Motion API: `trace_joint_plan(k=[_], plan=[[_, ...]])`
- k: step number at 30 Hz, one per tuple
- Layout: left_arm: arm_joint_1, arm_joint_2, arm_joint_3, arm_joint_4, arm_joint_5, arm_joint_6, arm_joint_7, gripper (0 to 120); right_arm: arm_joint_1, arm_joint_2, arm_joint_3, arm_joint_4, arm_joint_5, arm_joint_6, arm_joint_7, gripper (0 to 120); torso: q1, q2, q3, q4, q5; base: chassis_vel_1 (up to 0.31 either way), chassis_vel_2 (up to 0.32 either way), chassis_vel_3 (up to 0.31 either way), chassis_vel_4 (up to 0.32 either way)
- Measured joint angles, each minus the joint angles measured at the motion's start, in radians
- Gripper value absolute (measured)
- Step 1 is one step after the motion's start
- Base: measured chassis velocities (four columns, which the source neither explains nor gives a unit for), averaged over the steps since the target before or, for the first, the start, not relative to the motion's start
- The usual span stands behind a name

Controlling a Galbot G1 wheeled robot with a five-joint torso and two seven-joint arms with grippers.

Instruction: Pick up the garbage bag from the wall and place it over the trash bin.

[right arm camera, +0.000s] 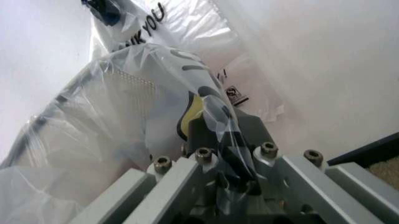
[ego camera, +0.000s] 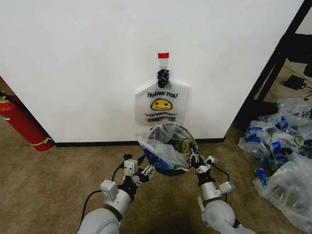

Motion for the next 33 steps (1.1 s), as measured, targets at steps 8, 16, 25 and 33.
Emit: trace_joint_plan(k=[8,16,25,33], plan=[[0.003,0.004,-0.002,-0.003,0.014,-0.008,0.003,2,0.002,0.007,0.0,-0.009,-0.005,-0.003,0.004,1,0.0,0.0,0.0,0.0,0.0,0.0,0.0,0.0,0.0],[0.01,0.006,-0.001,-0.002,0.027,-0.013,0.006,0,0.001,0.011,0.0,-0.017,-0.007,-0.005,0.021,1,0.0,0.0,0.0,0.0002,0.0002,0.0,0.0,0.0,0.0],[0.049,0.015,0.0,-0.031,0.024,-0.016,0.04,0,0.01,0.017,0.003,-0.013,0.0,-0.014,0.05,1,0.0,0.0,0.0,0.0001,0.0001,0.0,0.0,0.0,0.0],[0.118,0.089,-0.008,-0.024,0.067,-0.018,0.077,0,0.031,-0.006,0.031,0.067,0.101,-0.073,0.11,1,0.0,0.0,0.0,0.0002,0.0,0.0,0.0,0.0,0.0]])
